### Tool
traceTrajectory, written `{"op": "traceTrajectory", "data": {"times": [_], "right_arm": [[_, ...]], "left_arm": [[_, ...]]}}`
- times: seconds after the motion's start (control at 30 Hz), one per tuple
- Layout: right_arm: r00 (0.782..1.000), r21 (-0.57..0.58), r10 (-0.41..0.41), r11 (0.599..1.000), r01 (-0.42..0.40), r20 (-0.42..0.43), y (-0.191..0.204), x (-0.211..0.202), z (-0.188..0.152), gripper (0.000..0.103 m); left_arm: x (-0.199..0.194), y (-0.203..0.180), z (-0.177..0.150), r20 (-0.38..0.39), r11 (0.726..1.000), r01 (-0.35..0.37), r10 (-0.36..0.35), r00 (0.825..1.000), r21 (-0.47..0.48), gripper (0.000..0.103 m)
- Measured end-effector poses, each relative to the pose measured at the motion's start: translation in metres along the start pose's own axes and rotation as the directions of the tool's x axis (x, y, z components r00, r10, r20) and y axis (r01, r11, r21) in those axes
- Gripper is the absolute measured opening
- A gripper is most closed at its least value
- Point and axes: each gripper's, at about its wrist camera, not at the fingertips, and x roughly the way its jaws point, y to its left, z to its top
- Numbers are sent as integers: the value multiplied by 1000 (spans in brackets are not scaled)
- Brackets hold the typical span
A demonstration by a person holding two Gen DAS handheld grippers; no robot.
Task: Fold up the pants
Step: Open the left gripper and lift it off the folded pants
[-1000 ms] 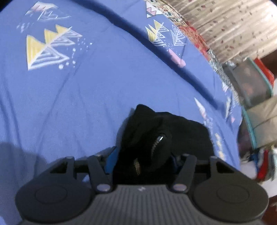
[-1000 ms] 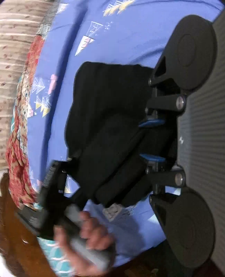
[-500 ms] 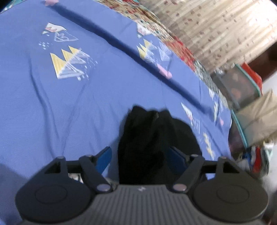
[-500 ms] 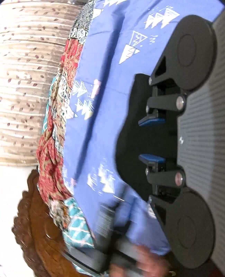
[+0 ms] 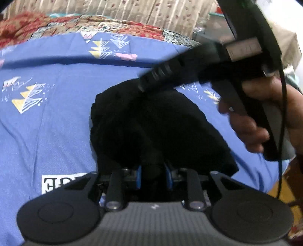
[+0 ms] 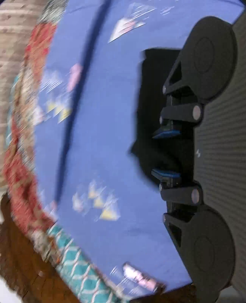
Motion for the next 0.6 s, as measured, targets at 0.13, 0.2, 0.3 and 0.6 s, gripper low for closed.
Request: {"op": "traceTrajectory", "data": {"times": [0.13, 0.2, 0.3, 0.6], "right_arm": [[999, 42, -31, 999, 32, -22, -15, -22, -31, 37], [998, 20, -60, 998, 60, -9, -15, -35, -32, 37], [994, -51, -76, 995, 80, 78, -4, -59, -15, 37], [999, -297, -20, 954, 27, 26, 51, -18, 23, 37]], "left_arm": [[1, -11, -6, 12, 997, -20, 20, 1000, 75, 22], [3, -19, -8, 21, 992, -40, 38, 999, 122, 22], [4, -26, -11, 27, 986, -61, 58, 998, 157, 22], [2, -34, -14, 31, 985, -70, 66, 997, 159, 22]]}}
